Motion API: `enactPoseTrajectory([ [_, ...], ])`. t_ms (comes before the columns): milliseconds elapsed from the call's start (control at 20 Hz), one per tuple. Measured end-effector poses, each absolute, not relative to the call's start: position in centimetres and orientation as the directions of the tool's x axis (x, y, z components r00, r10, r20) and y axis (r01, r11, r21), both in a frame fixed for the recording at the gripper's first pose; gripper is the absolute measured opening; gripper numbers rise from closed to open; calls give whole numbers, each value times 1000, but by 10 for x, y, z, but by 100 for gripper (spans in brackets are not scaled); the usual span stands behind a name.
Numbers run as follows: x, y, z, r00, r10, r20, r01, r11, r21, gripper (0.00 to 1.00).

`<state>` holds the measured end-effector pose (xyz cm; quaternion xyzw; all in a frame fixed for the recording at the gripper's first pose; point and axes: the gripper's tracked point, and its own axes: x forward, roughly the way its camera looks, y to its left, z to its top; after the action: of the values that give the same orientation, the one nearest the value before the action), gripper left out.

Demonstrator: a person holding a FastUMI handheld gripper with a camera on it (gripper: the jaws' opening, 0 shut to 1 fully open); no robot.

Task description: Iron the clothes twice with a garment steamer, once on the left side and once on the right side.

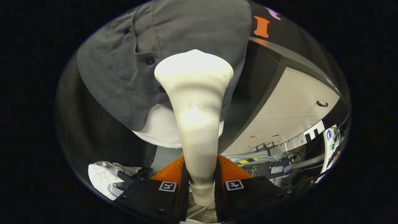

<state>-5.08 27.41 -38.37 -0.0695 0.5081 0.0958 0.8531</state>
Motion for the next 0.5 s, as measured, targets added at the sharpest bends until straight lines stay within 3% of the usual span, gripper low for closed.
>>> enactPoseTrajectory([
  [500, -24, 305, -268, 614, 155, -774, -268, 963, -20, 42],
])
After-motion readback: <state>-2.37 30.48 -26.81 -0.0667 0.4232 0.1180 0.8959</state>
